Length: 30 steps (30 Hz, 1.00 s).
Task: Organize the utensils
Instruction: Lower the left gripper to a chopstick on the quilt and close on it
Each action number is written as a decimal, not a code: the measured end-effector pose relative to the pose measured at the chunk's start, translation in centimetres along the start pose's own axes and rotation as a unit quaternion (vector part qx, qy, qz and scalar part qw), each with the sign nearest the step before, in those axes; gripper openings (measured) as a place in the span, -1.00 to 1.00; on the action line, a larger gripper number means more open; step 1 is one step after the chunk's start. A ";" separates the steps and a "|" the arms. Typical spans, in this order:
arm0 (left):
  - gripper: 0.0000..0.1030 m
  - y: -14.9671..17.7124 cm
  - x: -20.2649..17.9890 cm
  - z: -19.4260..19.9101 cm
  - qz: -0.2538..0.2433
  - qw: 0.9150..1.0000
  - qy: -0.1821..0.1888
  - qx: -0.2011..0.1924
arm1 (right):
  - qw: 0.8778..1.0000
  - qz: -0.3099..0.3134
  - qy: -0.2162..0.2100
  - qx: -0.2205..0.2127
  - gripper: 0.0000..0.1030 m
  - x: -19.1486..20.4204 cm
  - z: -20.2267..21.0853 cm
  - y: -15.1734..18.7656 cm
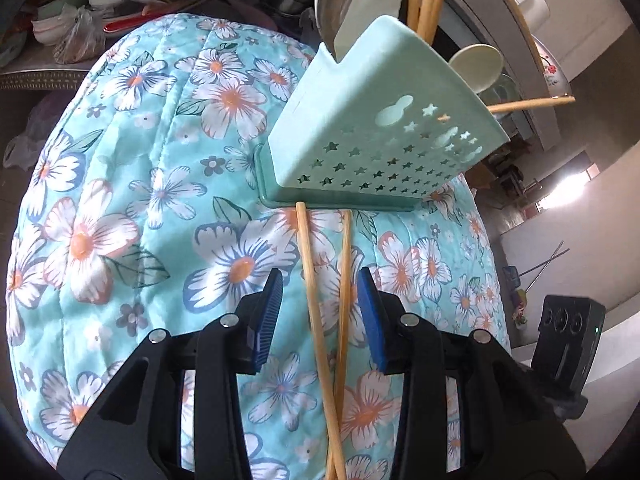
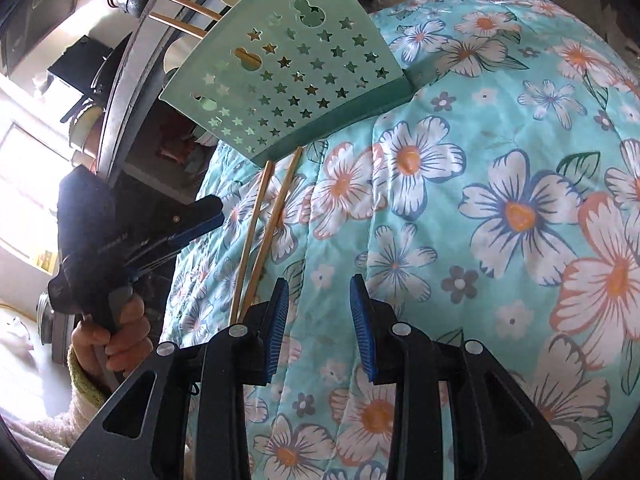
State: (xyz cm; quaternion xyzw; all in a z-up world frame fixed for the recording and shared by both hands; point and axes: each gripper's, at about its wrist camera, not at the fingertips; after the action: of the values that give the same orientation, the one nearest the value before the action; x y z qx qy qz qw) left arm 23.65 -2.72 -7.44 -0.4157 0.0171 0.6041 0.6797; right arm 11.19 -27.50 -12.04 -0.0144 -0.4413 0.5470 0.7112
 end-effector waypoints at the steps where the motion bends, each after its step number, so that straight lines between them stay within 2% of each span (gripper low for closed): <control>1: -0.32 -0.4 0.1 -0.6 0.008 1.000 0.001 0.005 | 1.000 -0.002 -0.001 -0.001 -0.39 -0.2 0.1 -0.1; 4: -0.38 -1.5 0.2 -2.3 0.016 1.000 -0.008 0.015 | 1.000 -0.007 -0.006 -0.003 -0.39 -0.6 0.3 -0.1; 10: -0.58 -1.9 -0.5 -5.3 -0.015 0.997 -0.068 0.039 | 1.000 -0.016 -0.014 0.002 -0.39 -1.0 0.0 -0.7; 14: -0.71 -1.3 -1.1 -5.7 -0.049 0.994 -0.098 0.029 | 1.000 -0.024 -0.016 0.004 -0.39 -1.6 -0.1 -0.7; 16: -0.85 -1.1 -1.4 -5.9 -0.058 0.992 -0.111 0.025 | 1.000 -0.025 -0.017 0.005 -0.39 -1.7 -0.2 -0.8; 22: -0.89 -0.6 -1.9 -5.3 -0.056 0.992 -0.116 0.013 | 1.000 -0.022 -0.021 0.003 -0.39 -1.5 0.4 -0.6; 30: -0.89 -0.2 -1.5 -1.3 -0.046 0.993 -0.109 -0.017 | 0.999 -0.024 -0.045 0.011 -0.39 0.1 0.1 -1.4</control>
State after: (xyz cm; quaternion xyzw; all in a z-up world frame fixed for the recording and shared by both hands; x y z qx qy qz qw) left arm 23.99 -4.68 -7.39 -0.3596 -0.0868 0.6140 0.6973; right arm 12.24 -28.06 -11.23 0.0290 -0.4672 0.5344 0.7037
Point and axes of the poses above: each gripper's, at about its wrist camera, not at the fingertips, and z roughly against the way its jaws point, x to its left, y to its underside, and after that the axes turned 9 degrees about -x, right-handed
